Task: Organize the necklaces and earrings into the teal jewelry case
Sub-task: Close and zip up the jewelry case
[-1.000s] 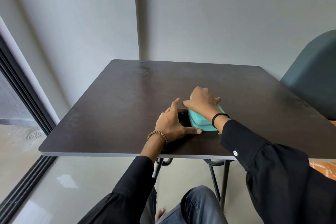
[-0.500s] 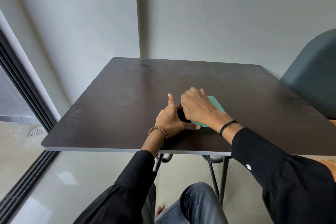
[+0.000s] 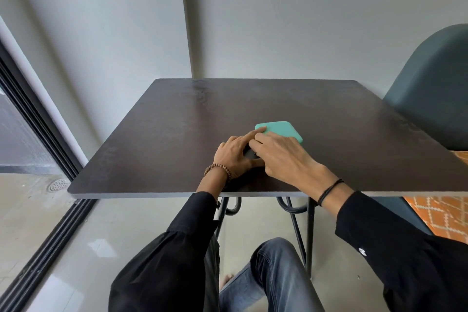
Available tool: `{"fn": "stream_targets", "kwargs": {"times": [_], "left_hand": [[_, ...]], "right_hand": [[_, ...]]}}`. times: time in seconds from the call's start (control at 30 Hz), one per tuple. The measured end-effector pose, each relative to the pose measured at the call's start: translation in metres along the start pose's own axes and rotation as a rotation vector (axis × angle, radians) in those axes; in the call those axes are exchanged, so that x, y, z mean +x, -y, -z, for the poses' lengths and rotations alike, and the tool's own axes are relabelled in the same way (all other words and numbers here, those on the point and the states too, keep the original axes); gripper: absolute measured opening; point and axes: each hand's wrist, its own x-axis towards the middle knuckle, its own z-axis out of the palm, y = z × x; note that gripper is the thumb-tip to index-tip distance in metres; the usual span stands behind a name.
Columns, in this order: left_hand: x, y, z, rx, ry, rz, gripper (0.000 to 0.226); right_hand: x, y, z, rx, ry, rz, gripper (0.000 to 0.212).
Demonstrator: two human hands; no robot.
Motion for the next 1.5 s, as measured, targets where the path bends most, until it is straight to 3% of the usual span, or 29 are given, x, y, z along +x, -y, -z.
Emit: {"fn": "stream_targets", "kwargs": {"times": [0.27,0.5,0.6,0.73,0.93,1.17,1.5], "left_hand": [[-0.003,-0.003,0.001,0.009,0.000,0.006,0.085],[-0.003,-0.005,0.000,-0.009,-0.031,0.000,0.083],[-0.002,-0.005,-0.002,-0.014,-0.032,0.000,0.082],[-0.002,-0.006,-0.003,-0.010,-0.051,-0.016,0.083],[-0.001,-0.008,-0.005,-0.028,-0.077,-0.003,0.080],[-0.001,-0.007,-0.007,0.012,-0.080,-0.020,0.079],[0.000,-0.011,-0.010,0.024,-0.137,0.005,0.074]], "right_hand": [[-0.025,-0.022,-0.002,0.097,0.069,0.007,0.026],[-0.039,-0.029,-0.017,0.240,-0.123,-0.005,0.016],[-0.041,-0.028,-0.031,0.360,-0.279,-0.112,0.019],[-0.038,-0.030,-0.043,0.564,-0.314,-0.258,0.003],[-0.047,-0.037,-0.046,0.799,-0.399,-0.449,0.010],[-0.062,-0.069,-0.045,0.881,-0.422,-0.587,0.008],[-0.056,-0.097,-0.053,0.857,-0.443,-0.605,0.006]]}}
